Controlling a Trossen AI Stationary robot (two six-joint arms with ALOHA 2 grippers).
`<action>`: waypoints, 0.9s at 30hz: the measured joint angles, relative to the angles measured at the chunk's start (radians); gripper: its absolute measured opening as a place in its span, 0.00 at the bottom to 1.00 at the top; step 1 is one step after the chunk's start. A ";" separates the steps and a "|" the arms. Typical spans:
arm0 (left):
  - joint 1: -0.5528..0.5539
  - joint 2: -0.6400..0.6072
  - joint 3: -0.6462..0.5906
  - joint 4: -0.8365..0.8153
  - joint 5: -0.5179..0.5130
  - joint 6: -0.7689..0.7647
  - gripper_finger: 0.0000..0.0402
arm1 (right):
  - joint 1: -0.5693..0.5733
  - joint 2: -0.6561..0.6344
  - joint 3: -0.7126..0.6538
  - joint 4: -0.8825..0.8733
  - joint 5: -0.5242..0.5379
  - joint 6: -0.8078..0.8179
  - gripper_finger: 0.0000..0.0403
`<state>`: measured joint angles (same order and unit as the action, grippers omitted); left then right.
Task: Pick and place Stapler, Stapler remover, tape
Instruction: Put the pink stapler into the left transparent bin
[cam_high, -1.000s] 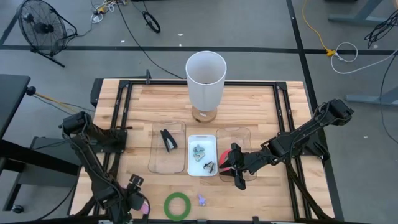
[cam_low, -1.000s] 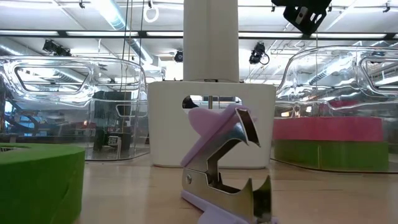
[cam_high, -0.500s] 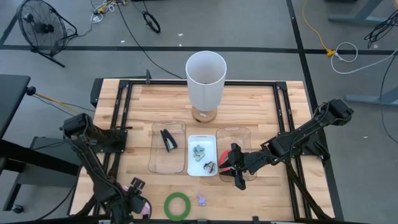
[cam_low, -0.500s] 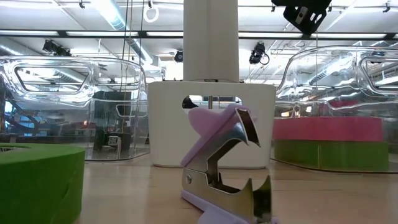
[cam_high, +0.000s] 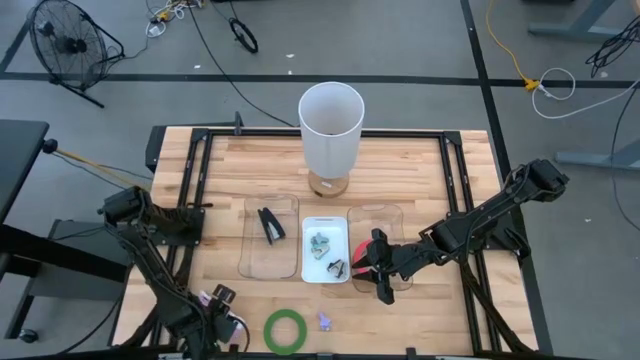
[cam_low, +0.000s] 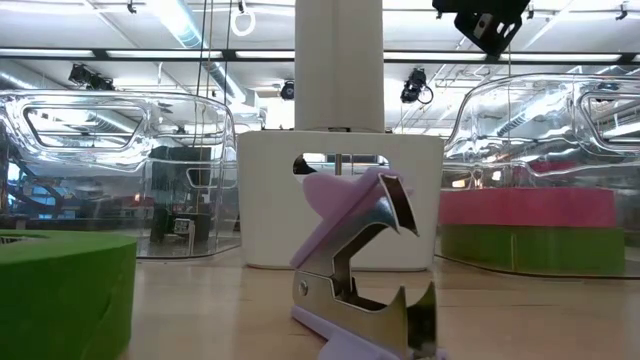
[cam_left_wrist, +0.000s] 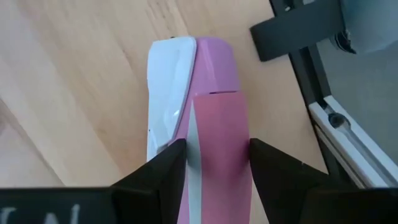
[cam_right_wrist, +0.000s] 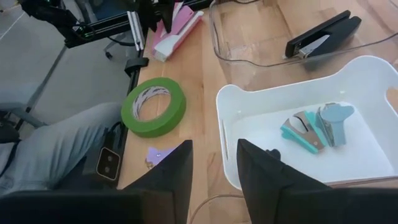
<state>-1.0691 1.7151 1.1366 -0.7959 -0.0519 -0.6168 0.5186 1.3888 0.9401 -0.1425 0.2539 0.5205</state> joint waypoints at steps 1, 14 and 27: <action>0.002 0.000 0.000 -0.001 0.006 0.000 0.44 | 0.000 0.000 0.000 0.000 0.000 -0.001 0.30; 0.026 -0.002 0.000 -0.231 -0.026 -0.110 0.39 | 0.000 0.000 0.000 0.000 0.000 -0.009 0.30; 0.036 -0.002 0.035 -0.270 0.000 -0.132 0.01 | 0.000 0.000 0.000 0.000 0.000 -0.016 0.30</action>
<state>-1.0332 1.7126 1.1713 -1.0655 -0.0522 -0.7490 0.5187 1.3891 0.9401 -0.1425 0.2541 0.5041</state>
